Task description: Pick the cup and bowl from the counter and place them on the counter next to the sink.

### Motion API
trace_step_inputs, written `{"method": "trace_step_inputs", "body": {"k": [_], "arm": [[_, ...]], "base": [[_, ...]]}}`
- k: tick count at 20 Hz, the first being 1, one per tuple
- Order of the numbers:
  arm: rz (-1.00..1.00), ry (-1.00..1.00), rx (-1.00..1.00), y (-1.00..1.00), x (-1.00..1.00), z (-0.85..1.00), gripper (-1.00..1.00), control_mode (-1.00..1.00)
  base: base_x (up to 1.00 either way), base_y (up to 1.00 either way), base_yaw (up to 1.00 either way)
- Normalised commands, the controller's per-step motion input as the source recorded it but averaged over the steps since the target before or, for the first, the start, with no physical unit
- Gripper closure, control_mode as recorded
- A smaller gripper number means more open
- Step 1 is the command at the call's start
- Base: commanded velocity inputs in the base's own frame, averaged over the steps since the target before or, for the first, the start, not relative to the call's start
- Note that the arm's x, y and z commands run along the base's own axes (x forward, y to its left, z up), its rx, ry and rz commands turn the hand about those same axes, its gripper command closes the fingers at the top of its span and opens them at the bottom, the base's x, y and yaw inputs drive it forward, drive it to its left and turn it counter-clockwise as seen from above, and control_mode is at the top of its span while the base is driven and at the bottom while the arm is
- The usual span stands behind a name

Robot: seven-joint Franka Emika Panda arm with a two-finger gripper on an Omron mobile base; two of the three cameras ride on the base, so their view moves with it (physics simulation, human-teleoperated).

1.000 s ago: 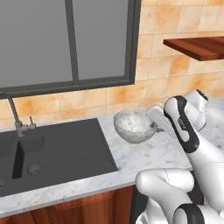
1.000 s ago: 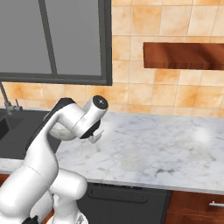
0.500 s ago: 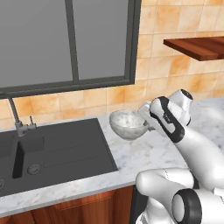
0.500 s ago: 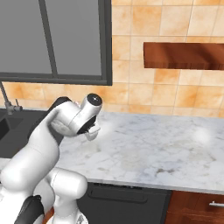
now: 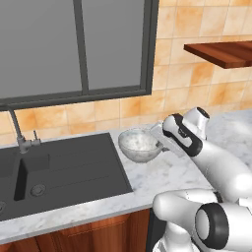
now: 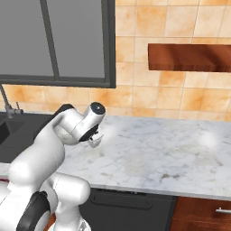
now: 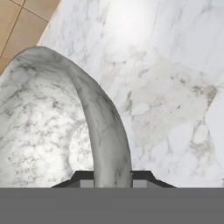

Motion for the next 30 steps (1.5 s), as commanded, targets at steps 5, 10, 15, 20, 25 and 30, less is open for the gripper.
{"method": "trace_step_inputs", "body": {"k": [5,10,15,20,25,30], "arm": [[0.09,0.00,0.00,-0.31,0.05,-0.27,1.00,-1.00],[0.01,0.01,0.00,-0.03,0.00,-0.13,1.00,-1.00],[-0.02,0.07,-0.04,0.05,0.00,-0.03,1.00,-1.00],[-0.02,0.00,-0.05,0.08,0.00,-0.15,1.00,-1.00],[0.00,-0.01,-0.07,0.13,0.00,-0.12,1.00,-1.00],[0.00,-0.01,-0.06,0.10,0.00,-0.19,1.00,-1.00]], "base": [[0.00,0.00,0.00],[0.00,0.00,0.00],[0.00,0.00,0.00],[0.00,0.00,0.00],[0.00,0.00,0.00],[0.00,0.00,0.00]]}}
